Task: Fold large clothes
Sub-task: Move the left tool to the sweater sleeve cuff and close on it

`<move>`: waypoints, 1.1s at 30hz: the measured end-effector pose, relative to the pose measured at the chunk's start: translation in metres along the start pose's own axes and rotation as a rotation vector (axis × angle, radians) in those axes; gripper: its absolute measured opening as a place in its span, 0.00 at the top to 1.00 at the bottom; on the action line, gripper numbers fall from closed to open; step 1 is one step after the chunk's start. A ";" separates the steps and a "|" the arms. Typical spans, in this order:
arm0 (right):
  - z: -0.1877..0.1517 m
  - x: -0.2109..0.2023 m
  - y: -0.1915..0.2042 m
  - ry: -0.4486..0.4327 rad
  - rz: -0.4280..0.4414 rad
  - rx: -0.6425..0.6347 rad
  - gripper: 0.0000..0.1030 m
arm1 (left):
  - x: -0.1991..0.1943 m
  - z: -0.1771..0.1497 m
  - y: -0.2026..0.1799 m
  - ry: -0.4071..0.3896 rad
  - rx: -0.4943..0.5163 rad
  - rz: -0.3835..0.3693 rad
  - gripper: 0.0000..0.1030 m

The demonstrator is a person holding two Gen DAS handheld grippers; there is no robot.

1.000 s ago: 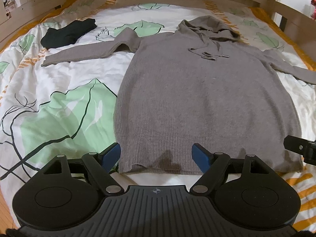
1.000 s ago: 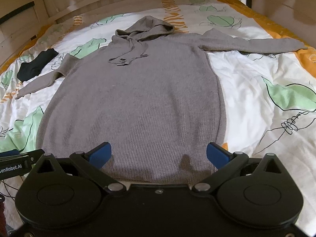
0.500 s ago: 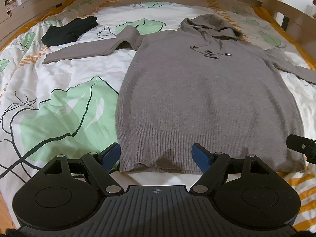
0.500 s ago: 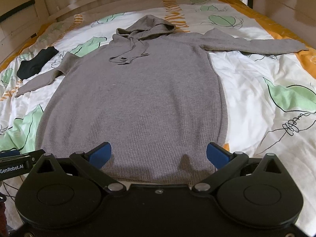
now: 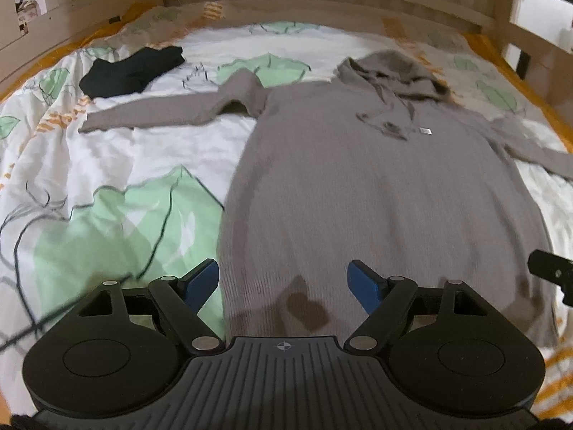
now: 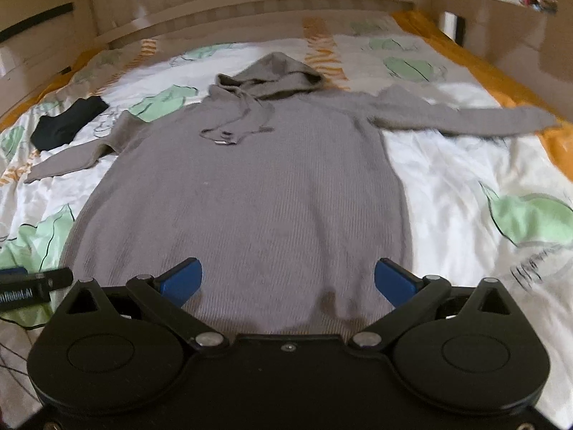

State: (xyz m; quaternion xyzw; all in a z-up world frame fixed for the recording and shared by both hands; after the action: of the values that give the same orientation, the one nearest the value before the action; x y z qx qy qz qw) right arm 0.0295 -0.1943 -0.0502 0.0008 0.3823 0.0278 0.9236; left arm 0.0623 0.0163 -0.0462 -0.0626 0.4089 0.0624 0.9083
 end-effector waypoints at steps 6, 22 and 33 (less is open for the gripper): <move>0.023 0.018 0.004 -0.059 0.083 -0.041 0.01 | 0.012 0.029 0.015 -0.067 -0.051 -0.070 0.24; 0.085 0.089 -0.032 -0.071 0.266 0.097 0.01 | 0.117 0.149 0.117 -0.149 -0.299 -0.093 0.16; 0.129 0.148 -0.041 -0.025 0.281 0.046 0.01 | 0.190 0.210 0.200 -0.124 -0.406 0.063 0.16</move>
State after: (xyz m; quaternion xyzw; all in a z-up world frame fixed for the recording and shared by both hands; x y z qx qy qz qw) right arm 0.2272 -0.2255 -0.0645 0.0760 0.3675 0.1483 0.9150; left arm 0.3083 0.2600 -0.0632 -0.2274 0.3332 0.1754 0.8981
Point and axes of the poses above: each gripper's, at about its wrist camera, not at the fingertips, and x roughly the way its jaws point, y to its left, z to its top, the point moved 4 cm from there along x, roughly the way its jaws point, and after that the axes turned 7 degrees about -x, right-handed, at the moved point
